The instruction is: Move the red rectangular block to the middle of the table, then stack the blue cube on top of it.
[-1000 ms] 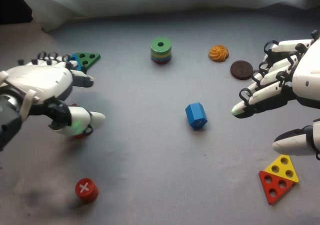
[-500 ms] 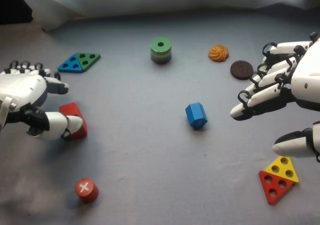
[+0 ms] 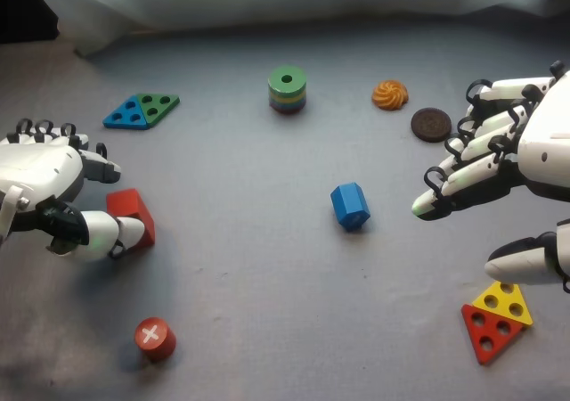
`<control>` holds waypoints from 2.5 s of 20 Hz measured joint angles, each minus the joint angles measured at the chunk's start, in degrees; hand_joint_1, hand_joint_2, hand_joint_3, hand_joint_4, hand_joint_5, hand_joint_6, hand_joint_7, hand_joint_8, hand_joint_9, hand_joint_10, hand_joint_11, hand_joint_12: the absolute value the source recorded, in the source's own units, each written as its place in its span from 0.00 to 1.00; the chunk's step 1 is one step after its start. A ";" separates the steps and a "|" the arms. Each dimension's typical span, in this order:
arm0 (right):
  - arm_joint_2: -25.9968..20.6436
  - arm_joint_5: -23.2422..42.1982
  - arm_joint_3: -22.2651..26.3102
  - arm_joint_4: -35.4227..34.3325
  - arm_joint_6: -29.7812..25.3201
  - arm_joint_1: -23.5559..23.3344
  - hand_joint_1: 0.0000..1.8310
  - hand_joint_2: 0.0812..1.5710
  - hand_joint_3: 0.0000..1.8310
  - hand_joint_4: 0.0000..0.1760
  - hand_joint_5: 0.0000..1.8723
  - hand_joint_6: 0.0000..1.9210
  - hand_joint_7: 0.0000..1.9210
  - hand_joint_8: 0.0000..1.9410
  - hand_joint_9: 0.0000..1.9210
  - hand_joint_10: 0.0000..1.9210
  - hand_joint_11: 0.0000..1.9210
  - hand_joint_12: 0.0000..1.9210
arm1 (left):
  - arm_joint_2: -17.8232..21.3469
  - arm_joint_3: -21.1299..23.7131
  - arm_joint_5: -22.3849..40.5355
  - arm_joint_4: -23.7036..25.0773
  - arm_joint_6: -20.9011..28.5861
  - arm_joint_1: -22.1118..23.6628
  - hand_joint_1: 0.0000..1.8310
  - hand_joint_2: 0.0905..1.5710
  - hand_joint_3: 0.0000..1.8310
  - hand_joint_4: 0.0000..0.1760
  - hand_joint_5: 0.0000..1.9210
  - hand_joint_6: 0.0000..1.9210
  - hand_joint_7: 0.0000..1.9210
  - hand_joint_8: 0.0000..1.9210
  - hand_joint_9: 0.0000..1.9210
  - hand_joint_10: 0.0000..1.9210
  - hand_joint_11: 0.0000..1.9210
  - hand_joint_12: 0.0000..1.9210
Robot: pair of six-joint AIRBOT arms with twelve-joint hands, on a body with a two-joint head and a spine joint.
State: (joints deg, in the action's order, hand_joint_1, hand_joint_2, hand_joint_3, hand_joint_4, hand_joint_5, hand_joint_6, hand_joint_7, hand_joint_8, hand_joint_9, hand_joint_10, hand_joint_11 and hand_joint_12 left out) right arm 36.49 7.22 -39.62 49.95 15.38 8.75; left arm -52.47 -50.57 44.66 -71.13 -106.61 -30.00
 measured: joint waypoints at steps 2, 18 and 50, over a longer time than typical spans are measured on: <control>0.00 0.02 0.11 0.00 0.02 0.00 0.17 0.77 0.00 0.00 0.25 0.00 0.25 0.00 0.23 0.00 0.00 0.47 | 0.02 0.31 0.11 0.63 0.00 -0.17 0.24 0.75 0.00 0.59 0.25 0.01 0.06 0.00 0.00 0.00 0.00 0.00; 0.00 0.02 0.13 0.00 0.13 0.13 0.18 0.77 0.00 0.00 0.26 0.00 0.25 0.00 0.23 0.00 0.00 0.47 | -2.56 1.40 3.85 0.61 1.07 -1.25 0.41 0.73 0.00 0.34 0.44 0.01 0.14 0.01 0.06 0.00 0.03 0.02; -0.07 0.00 0.35 0.00 0.52 0.13 0.17 0.76 0.00 0.00 0.28 0.00 0.28 0.00 0.26 0.01 0.00 0.52 | -4.31 2.60 4.26 -4.85 -5.03 9.73 0.56 0.71 0.00 0.54 0.48 0.55 0.20 0.00 0.12 0.00 0.00 0.22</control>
State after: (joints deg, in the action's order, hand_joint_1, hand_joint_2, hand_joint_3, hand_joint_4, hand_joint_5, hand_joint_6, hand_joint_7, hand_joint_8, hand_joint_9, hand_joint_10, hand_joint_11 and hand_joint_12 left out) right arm 36.42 7.22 -39.27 49.95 15.90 8.88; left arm -56.77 -47.97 48.93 -75.99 -111.63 -20.27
